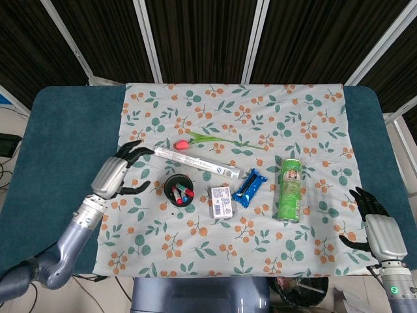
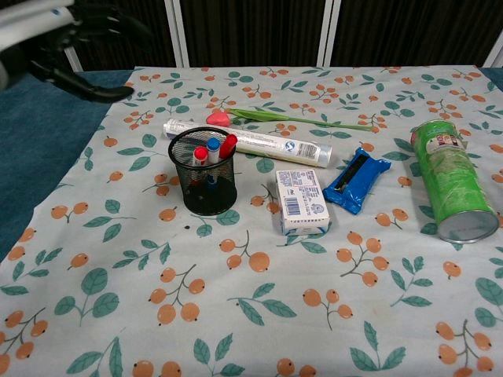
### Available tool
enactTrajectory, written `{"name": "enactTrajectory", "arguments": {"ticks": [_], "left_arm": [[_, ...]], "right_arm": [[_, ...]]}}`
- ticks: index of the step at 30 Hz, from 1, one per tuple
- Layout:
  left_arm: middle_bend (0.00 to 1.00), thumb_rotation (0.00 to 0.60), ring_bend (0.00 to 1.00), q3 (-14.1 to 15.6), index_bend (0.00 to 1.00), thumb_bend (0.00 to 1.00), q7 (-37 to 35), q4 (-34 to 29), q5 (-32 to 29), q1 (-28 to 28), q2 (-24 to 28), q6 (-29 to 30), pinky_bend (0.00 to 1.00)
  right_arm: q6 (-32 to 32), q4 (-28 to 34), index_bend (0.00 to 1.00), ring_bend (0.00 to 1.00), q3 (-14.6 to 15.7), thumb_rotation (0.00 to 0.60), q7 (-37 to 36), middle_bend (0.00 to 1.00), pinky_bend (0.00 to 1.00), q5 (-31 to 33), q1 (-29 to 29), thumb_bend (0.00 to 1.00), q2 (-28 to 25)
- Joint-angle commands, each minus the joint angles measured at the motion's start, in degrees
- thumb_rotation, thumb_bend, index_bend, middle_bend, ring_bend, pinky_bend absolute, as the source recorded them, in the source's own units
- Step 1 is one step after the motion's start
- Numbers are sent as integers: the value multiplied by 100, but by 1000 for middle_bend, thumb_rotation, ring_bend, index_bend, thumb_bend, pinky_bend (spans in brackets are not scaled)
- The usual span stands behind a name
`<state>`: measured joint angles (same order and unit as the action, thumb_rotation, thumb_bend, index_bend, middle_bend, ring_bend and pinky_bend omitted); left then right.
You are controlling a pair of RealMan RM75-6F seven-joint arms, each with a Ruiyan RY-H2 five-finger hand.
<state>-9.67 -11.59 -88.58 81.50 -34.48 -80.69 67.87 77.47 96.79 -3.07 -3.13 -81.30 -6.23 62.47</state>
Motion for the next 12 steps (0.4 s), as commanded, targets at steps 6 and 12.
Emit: {"name": "enactTrajectory", "arguments": {"ticks": [6,12], "left_arm": [[0,600,0,893,0,119,2161,-1026,-91,1636,1302,1589,0],[0,600,0,964,0,104,2231,-791,-231,2016,1237,1814,0]], "right_arm": [[163,-98,64,0,11,600,115,0,177,-154,26,220,71],[210,-147,53,0,10,600,123,0,177,-195,32,220,105]]}}
